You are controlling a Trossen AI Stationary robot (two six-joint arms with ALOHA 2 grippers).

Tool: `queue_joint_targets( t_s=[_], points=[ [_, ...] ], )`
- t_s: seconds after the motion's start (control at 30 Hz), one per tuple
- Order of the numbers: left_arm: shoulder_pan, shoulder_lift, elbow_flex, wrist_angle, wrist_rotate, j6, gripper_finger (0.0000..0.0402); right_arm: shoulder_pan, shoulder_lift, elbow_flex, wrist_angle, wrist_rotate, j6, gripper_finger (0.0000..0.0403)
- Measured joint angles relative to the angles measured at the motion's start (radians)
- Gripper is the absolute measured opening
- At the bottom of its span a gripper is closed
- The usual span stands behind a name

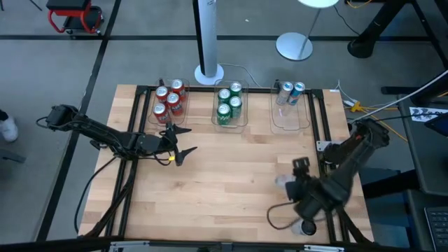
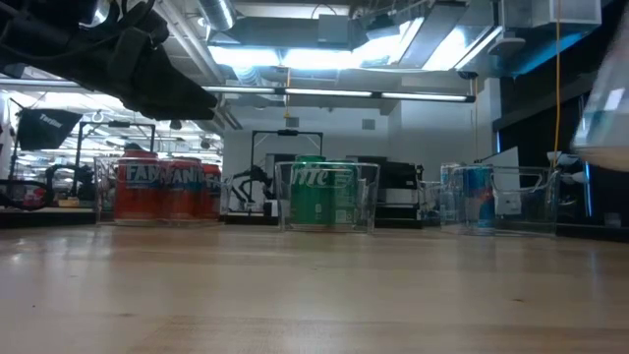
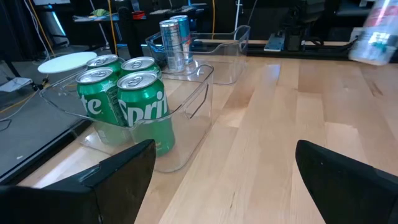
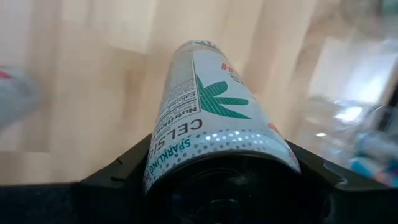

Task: Sort soda cans
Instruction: Put the right white-pink soda can into the right transparent bin

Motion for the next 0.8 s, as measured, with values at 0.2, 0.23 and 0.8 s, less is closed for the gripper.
queue_joint_targets(
  t_s=[0.2, 0.23, 0.8],
  points=[
    [0.000, 0.000, 0.000, 0.000, 0.000, 0.000, 0.0375, -0.177, 0.000, 0.000, -0.001, 0.057, -0.267, 0.0249],
    [0.000, 0.000, 0.000, 0.000, 0.000, 0.000, 0.0375, -0.207, 0.000, 0.000, -0.001, 0.069, -0.305, 0.0249],
    [0.000, 0.000, 0.000, 0.001, 0.000, 0.000, 0.0375, -0.792, -0.012, 0.067, -0.001, 0.212, -0.901, 0.0249]
  ],
)
